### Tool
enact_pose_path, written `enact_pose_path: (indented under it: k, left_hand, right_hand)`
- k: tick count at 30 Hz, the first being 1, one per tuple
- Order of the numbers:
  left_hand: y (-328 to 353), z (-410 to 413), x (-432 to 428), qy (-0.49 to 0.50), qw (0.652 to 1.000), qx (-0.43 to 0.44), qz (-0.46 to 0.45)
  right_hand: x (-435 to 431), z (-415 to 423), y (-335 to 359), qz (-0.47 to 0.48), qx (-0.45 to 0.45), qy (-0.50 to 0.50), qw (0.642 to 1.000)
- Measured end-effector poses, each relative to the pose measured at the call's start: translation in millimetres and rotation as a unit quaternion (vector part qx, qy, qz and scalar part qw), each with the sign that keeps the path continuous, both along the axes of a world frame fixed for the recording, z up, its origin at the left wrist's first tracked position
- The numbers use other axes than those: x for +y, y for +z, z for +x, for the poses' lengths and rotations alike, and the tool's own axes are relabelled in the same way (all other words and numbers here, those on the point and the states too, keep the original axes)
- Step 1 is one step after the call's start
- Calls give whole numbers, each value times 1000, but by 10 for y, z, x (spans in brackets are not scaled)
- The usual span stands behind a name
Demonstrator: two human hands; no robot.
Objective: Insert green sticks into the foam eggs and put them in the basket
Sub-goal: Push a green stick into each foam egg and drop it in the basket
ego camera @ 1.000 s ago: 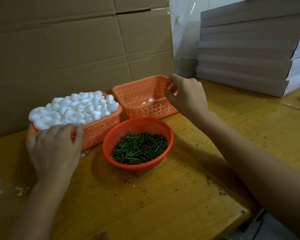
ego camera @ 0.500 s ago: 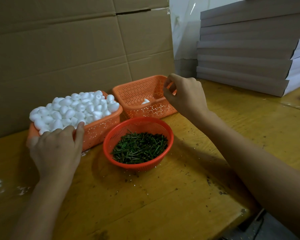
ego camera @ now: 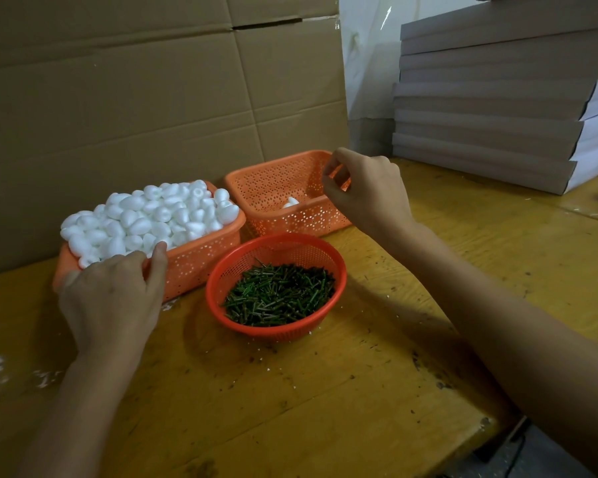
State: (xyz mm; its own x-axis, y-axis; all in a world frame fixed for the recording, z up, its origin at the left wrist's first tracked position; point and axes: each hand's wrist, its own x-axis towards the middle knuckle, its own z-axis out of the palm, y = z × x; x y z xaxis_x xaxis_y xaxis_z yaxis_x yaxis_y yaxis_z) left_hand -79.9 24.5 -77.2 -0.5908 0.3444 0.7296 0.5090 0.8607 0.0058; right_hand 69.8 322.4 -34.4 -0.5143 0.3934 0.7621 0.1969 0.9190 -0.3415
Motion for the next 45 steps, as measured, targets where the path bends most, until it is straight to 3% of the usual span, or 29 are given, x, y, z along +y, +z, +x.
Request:
enact_pose_path:
  k: [39, 45]
  left_hand:
    - [5, 13, -43, -20, 1000, -23, 9]
    - [-65, -64, -94, -84, 990, 75, 80]
  right_hand:
    - [-3, -4, 15, -15, 27, 30, 999]
    - [-20, 1, 21, -23, 22, 33, 999]
